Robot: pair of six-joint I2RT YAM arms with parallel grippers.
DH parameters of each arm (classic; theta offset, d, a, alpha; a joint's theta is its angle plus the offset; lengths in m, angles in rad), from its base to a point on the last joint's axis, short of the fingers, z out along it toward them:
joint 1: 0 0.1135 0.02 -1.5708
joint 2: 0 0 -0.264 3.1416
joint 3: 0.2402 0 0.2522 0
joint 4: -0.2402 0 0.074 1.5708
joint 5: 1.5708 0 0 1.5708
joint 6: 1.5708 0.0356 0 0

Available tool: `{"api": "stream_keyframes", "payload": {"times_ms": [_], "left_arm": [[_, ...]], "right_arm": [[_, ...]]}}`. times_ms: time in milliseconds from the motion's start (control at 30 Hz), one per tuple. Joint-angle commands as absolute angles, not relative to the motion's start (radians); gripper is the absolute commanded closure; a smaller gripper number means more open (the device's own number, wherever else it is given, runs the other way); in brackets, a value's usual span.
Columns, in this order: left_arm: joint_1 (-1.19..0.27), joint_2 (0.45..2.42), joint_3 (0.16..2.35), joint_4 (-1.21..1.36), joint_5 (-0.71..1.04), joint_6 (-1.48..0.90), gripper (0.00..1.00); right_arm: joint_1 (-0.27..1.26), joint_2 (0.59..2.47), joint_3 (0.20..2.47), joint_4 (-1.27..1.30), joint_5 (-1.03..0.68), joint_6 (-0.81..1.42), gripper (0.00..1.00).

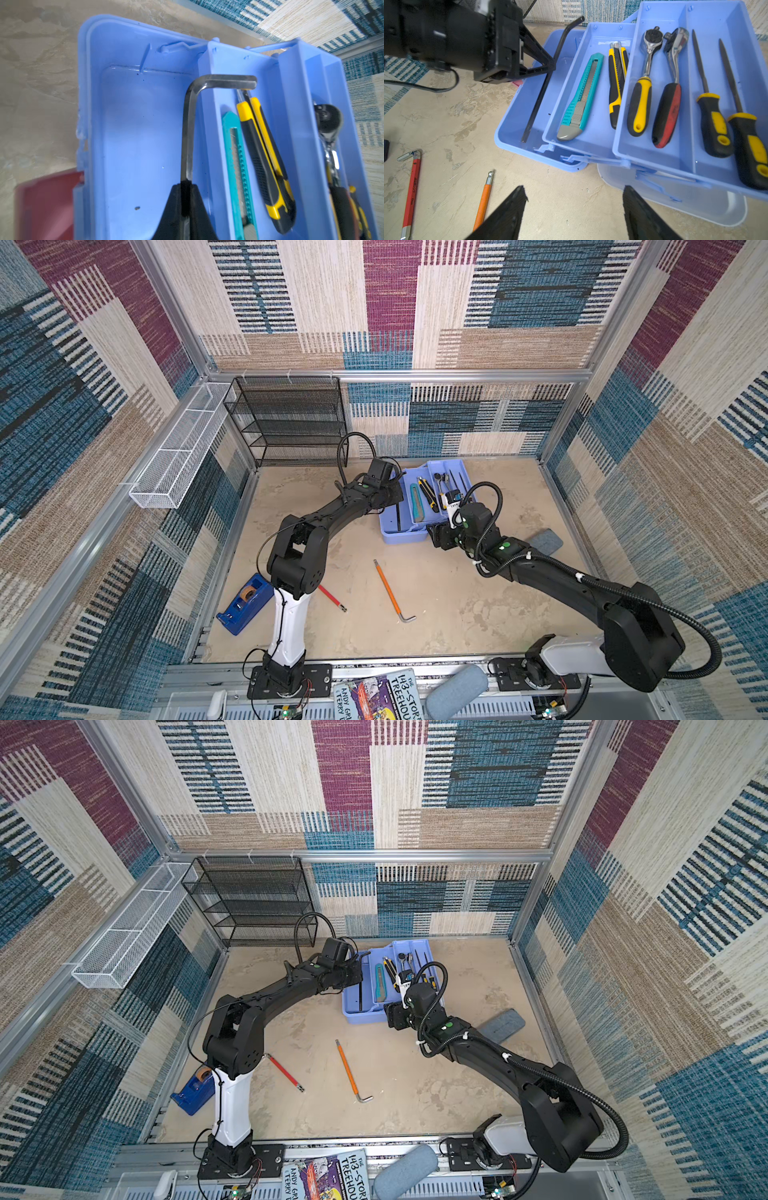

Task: Pack the tool kit
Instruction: 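Lower the black hex key into the box's lower compartment and open the left gripper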

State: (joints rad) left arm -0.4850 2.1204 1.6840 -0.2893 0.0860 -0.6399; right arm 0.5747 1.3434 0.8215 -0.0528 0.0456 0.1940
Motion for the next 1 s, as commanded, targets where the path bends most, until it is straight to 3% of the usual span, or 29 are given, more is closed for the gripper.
{"api": "stream_keyframes", "payload": {"times_ms": [0, 267, 567, 967], "left_arm": [[-0.483, 2.143, 1.702, -0.316, 0.106, -0.675, 1.00], [-0.482, 2.126, 1.684, -0.346, 0.083, -0.691, 0.96], [-0.482, 2.124, 1.698, -0.351, 0.109, -0.718, 0.73], [-0.485, 2.061, 1.630, -0.247, 0.165, -0.752, 0.68]], "right_arm": [[0.575, 1.332, 0.815, -0.049, 0.061, 0.210, 0.24], [0.575, 1.322, 0.793, -0.038, 0.066, 0.213, 0.23], [0.575, 1.331, 0.797, -0.035, 0.066, 0.209, 0.23], [0.577, 1.284, 0.745, -0.005, -0.045, 0.174, 0.29]]}}
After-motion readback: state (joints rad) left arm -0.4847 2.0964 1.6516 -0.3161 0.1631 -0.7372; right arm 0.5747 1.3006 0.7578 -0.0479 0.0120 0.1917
